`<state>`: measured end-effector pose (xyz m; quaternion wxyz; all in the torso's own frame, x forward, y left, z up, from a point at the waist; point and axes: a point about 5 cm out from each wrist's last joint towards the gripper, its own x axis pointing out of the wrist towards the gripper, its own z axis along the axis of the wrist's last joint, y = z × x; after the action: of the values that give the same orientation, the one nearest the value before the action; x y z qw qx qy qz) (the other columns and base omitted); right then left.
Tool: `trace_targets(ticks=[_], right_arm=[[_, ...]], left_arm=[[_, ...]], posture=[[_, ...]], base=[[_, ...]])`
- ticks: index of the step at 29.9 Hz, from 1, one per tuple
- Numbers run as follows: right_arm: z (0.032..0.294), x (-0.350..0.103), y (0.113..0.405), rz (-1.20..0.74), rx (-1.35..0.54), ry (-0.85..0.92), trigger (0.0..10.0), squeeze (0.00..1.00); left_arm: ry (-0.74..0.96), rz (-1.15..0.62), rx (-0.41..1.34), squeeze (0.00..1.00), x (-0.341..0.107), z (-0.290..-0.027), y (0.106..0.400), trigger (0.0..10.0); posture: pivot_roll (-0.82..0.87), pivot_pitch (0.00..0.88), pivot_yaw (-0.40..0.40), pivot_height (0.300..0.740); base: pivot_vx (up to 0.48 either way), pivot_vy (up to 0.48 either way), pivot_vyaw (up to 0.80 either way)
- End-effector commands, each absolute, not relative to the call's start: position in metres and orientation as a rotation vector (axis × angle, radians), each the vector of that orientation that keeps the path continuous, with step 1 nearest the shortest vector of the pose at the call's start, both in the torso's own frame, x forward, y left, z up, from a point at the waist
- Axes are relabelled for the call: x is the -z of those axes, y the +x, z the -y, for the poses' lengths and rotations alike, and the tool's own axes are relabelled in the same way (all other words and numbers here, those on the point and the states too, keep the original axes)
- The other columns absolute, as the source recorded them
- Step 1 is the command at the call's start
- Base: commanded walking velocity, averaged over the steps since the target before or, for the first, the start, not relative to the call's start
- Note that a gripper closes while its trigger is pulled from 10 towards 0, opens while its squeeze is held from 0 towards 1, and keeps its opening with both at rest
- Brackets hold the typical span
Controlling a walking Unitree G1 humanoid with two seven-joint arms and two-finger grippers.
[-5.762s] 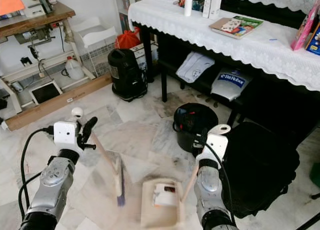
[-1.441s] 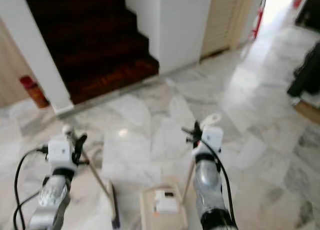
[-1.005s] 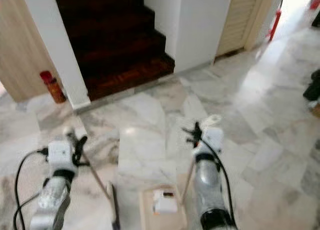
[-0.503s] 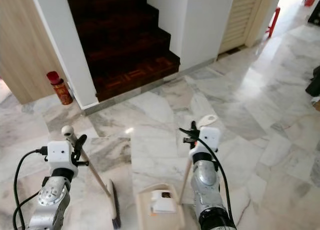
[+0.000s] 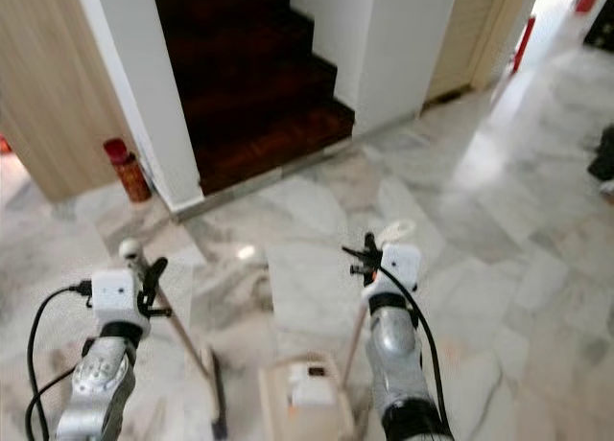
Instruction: Sweep floor
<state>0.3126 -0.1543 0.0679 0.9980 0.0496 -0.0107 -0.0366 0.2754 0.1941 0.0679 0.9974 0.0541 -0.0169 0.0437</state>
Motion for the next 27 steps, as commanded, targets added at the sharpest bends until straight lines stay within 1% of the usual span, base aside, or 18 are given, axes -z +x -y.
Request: trace_targets(ticks=[1, 18, 23, 27], right_arm=[[0.1583, -0.0734, 0.3140, 0.048, 0.091, 0.115, 10.0, 0.00], [0.1566, -0.0747, 0.3144, 0.053, 0.081, 0.099, 10.0, 0.00], [0.1555, -0.0753, 0.3143, 0.059, 0.073, 0.101, 10.0, 0.00], [0.1550, -0.0751, 0.3141, 0.058, 0.071, 0.109, 10.0, 0.00]], left_arm=[[0.113, 0.059, -0.086, 0.00, -0.0742, -0.1934, 0.2780, 10.0], [0.113, 0.059, -0.087, 0.00, -0.0746, -0.1939, 0.2777, 10.0], [0.112, 0.059, -0.086, 0.00, -0.0748, -0.1939, 0.2776, 10.0], [0.114, 0.059, -0.087, 0.00, -0.0751, -0.1941, 0.2775, 10.0]], posture=[[0.11, 0.005, 0.020, 0.740], [0.11, 0.007, 0.021, 0.740], [0.11, 0.007, 0.021, 0.740], [0.11, 0.006, 0.021, 0.740]], base=[[0.000, 0.349, 0.00], [0.000, 0.348, 0.00], [0.000, 0.349, 0.73], [0.000, 0.349, 0.10]])
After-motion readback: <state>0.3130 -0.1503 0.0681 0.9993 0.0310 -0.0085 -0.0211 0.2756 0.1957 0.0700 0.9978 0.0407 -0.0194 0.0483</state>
